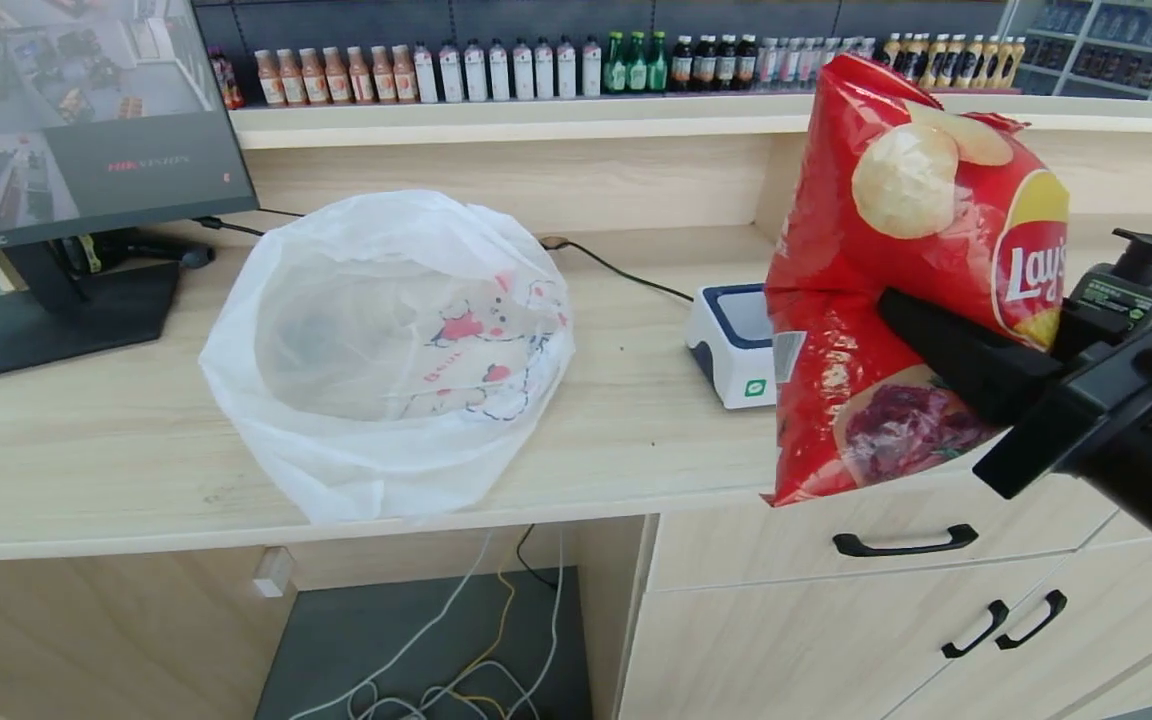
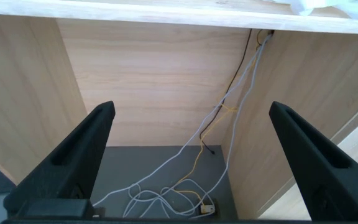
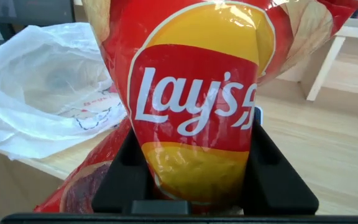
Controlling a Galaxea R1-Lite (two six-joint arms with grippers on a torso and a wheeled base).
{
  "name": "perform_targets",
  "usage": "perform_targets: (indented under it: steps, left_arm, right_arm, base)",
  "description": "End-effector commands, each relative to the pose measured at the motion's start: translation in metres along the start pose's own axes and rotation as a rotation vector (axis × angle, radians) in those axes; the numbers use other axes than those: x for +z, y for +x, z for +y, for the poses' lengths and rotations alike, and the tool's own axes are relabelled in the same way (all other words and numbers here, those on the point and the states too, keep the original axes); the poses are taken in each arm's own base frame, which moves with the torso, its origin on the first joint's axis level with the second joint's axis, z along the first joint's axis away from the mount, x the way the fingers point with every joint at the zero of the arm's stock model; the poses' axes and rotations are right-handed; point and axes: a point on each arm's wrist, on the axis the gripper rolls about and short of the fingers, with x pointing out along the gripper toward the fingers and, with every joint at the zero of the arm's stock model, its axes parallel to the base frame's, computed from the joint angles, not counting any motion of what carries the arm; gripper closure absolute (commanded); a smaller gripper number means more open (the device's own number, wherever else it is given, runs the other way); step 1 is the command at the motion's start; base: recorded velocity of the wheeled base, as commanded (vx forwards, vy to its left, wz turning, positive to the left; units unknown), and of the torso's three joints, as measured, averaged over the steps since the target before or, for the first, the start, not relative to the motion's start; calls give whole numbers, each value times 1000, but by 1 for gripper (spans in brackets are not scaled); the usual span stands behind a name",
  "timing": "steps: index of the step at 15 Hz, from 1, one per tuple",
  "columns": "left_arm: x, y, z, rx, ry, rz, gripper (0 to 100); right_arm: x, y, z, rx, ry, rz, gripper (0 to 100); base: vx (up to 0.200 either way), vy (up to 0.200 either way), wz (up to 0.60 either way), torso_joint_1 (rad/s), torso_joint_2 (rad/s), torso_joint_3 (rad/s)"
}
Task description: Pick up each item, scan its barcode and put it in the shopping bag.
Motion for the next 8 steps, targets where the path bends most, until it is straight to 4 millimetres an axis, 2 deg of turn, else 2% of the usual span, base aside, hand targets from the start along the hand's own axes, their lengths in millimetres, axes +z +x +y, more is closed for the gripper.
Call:
perform_targets:
  steps: [1,5,8]
  left_arm:
    - [0,0,0,0,0,-1,0]
    - [0,0,0,0,0,-1,0]
    - [0,0,0,0,0,-1,0]
  right_arm:
    - [1,8,2,-3,-23,1,100]
    - [7,26,6,-70,-73,-2,100]
    - [9,50,9,-132,-131,3,100]
  base:
    - [0,0,0,0,0,0]
    - [0,0,0,0,0,0]
    - [0,0,0,0,0,0]
